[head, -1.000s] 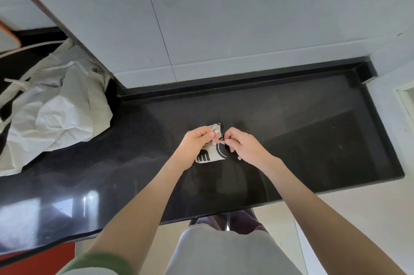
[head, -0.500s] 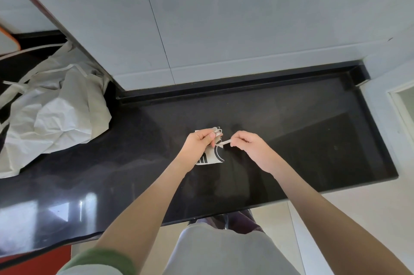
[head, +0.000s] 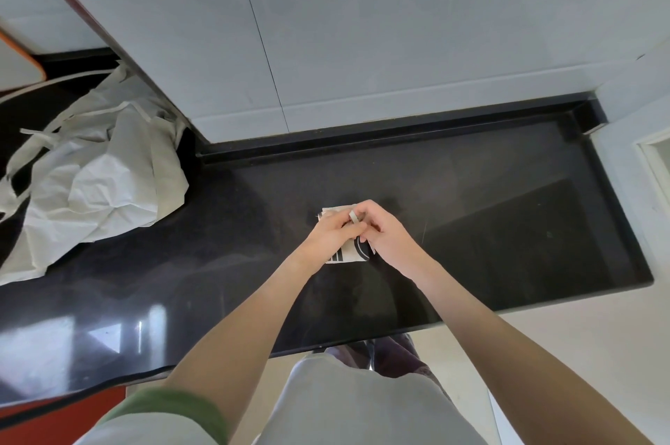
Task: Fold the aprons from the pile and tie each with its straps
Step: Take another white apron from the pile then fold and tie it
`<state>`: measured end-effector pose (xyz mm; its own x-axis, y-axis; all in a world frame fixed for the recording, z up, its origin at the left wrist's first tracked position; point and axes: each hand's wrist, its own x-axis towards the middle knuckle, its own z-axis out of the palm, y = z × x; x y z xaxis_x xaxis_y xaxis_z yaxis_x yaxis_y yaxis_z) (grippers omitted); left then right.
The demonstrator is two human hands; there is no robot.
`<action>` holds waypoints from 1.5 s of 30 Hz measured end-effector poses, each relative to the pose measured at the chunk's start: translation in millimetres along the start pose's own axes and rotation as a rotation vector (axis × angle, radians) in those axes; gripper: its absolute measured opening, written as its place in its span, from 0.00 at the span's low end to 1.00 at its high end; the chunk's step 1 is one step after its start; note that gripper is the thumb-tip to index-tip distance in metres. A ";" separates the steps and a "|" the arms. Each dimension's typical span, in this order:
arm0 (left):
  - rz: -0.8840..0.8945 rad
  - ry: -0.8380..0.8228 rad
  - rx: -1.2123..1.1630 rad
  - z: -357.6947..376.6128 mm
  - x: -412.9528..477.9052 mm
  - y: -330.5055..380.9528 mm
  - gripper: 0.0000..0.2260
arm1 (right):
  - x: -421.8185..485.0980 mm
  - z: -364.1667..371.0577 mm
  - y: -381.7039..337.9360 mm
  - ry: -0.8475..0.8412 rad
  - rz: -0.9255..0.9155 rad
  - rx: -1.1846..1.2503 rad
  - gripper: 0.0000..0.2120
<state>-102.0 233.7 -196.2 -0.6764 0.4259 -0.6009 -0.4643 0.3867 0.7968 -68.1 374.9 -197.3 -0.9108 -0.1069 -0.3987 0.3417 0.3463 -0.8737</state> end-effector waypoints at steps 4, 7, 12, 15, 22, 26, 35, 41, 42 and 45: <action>-0.017 0.160 0.051 3.5 4.2 -5.6 0.14 | 1.9 -2.0 -4.3 -0.052 0.037 -0.028 0.08; -0.030 0.200 -0.024 3.8 6.0 -7.5 0.12 | 5.2 -2.6 -5.3 -0.042 0.117 0.002 0.13; 0.005 0.201 -0.078 0.6 8.1 -12.5 0.13 | 9.9 -4.8 -5.5 -0.014 0.241 0.065 0.10; 0.027 0.199 -0.119 -1.1 9.4 -15.3 0.10 | 9.6 -1.5 -6.0 -0.011 0.259 0.025 0.07; 0.104 0.146 -0.190 -7.2 9.4 -19.1 0.17 | 6.6 -9.8 -4.9 -0.090 0.175 -0.083 0.04; 0.109 0.019 -0.349 -13.9 5.7 -18.5 0.20 | 6.9 -7.4 -2.9 -0.083 0.149 -0.101 0.10; 0.124 -0.025 0.096 -19.1 6.3 -15.3 0.06 | 10.1 -11.2 -1.3 -0.161 0.282 -0.102 0.11; 0.237 0.149 0.354 -4.2 -0.3 -12.7 0.05 | 11.8 -15.4 -3.6 -0.121 0.313 -0.115 0.09; 0.245 0.173 0.398 -1.9 -2.2 -11.8 0.05 | 11.4 -15.0 -3.0 -0.118 0.326 -0.115 0.09; 0.271 0.191 0.536 2.2 -4.6 -10.0 0.05 | 9.6 -13.8 -0.1 -0.100 0.345 -0.106 0.08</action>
<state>-93.0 229.7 -201.6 -0.8430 0.4318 -0.3208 0.0551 0.6626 0.7470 -80.1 386.7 -197.2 -0.7175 -0.0563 -0.6943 0.5937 0.4720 -0.6517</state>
